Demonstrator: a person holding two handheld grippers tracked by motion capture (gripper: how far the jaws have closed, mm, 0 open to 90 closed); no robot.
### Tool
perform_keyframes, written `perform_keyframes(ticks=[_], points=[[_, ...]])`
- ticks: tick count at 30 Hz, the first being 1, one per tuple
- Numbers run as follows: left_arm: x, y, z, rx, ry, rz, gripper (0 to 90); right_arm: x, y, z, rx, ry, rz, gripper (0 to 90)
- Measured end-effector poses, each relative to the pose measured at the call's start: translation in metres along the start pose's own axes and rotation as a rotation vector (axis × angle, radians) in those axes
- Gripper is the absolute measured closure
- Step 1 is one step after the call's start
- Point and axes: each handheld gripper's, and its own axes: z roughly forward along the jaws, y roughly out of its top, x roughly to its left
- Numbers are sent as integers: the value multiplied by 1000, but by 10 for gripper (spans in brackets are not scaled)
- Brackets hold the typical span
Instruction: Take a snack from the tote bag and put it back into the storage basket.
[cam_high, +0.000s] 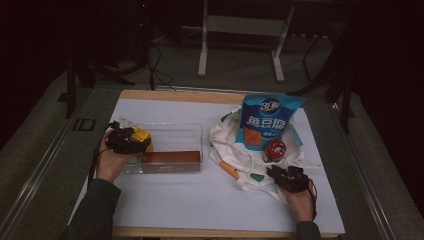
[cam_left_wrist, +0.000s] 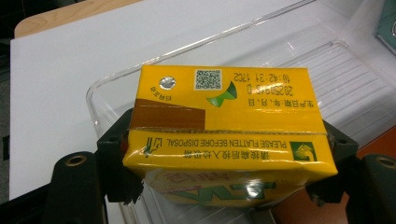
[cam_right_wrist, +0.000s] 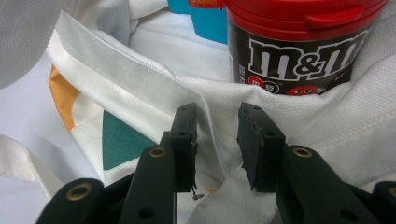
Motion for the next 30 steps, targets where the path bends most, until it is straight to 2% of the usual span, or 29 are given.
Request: perform_keyframes(ticks=[10,13,17,22,26,30], points=[[0,-5,-5,6,18,-21,273,0,0,0,0,0,-1,679],[0,-6,-9,2,12,-31,264,0,0,0,0,0,0,678],[-3,-7,-13,0,24,-17,259,0,0,0,0,0,-1,678],[-6,-8,-16,-4,42,-23,256,0,0,0,0,0,-1,678],[-5,-8,-17,-3,38,-23,252,0,0,0,0,0,-1,678],[-4,-8,-20,-9,17,-28,246,0,0,0,-1,1,0,678]])
